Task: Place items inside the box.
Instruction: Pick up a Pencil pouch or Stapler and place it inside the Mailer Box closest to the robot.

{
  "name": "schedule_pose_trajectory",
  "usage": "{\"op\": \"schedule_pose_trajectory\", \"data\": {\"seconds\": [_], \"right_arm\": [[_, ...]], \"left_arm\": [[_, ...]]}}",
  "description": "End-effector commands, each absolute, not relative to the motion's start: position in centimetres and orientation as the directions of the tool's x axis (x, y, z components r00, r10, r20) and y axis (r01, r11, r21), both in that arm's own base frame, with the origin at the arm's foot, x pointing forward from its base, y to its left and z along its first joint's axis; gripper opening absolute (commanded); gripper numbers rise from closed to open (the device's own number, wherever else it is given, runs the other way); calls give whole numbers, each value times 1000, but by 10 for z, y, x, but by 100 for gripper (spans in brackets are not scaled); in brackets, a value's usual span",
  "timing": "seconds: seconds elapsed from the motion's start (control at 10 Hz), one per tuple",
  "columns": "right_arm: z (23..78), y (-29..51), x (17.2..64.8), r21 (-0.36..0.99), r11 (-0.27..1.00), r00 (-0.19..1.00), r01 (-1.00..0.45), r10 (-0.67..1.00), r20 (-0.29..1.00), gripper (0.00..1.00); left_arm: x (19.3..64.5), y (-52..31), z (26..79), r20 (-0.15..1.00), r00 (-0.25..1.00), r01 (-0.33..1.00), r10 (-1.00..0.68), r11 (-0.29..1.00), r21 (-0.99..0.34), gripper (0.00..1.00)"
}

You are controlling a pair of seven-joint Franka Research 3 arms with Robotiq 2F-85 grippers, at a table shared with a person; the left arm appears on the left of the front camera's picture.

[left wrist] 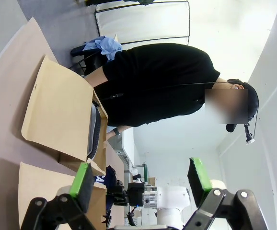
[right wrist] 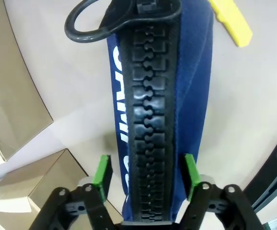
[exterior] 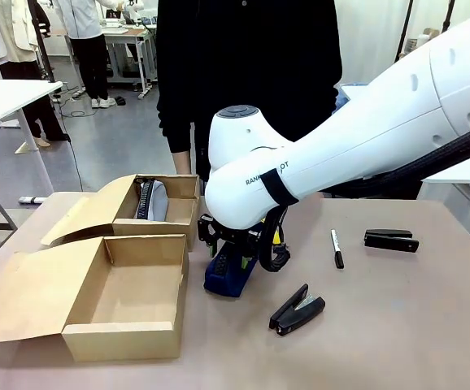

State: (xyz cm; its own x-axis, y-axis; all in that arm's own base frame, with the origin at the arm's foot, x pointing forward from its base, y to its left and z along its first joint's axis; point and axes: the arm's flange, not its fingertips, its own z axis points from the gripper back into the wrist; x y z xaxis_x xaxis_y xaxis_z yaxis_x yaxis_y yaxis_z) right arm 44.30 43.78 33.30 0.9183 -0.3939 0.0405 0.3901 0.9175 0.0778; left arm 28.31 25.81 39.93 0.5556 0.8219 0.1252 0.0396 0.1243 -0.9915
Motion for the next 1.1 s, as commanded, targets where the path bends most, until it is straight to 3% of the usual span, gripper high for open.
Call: {"op": "schedule_pose_trajectory", "data": {"seconds": [0.0,0.1,0.2,0.3,0.7,0.9,1.0], "right_arm": [[332,442,442,67,908,907,413,-417,65,0],[332,441,442,72,907,906,415,-419,61,26],[332,440,442,74,906,905,417,-421,59,16],[334,439,442,75,907,906,415,-420,58,0],[364,424,426,81,931,933,357,-359,8,0],[437,397,374,149,964,971,218,-199,-132,0],[473,396,325,174,975,982,141,-116,-149,0]], "left_arm": [[282,257,400,132,552,61,823,118,-991,100],[282,257,400,132,552,61,823,118,-991,100],[282,257,400,132,552,61,823,118,-991,100],[282,257,400,132,552,61,823,118,-991,100],[282,257,400,132,552,61,823,118,-991,100],[282,257,400,132,552,61,823,118,-991,100],[282,257,400,132,552,61,823,118,-991,100]]}}
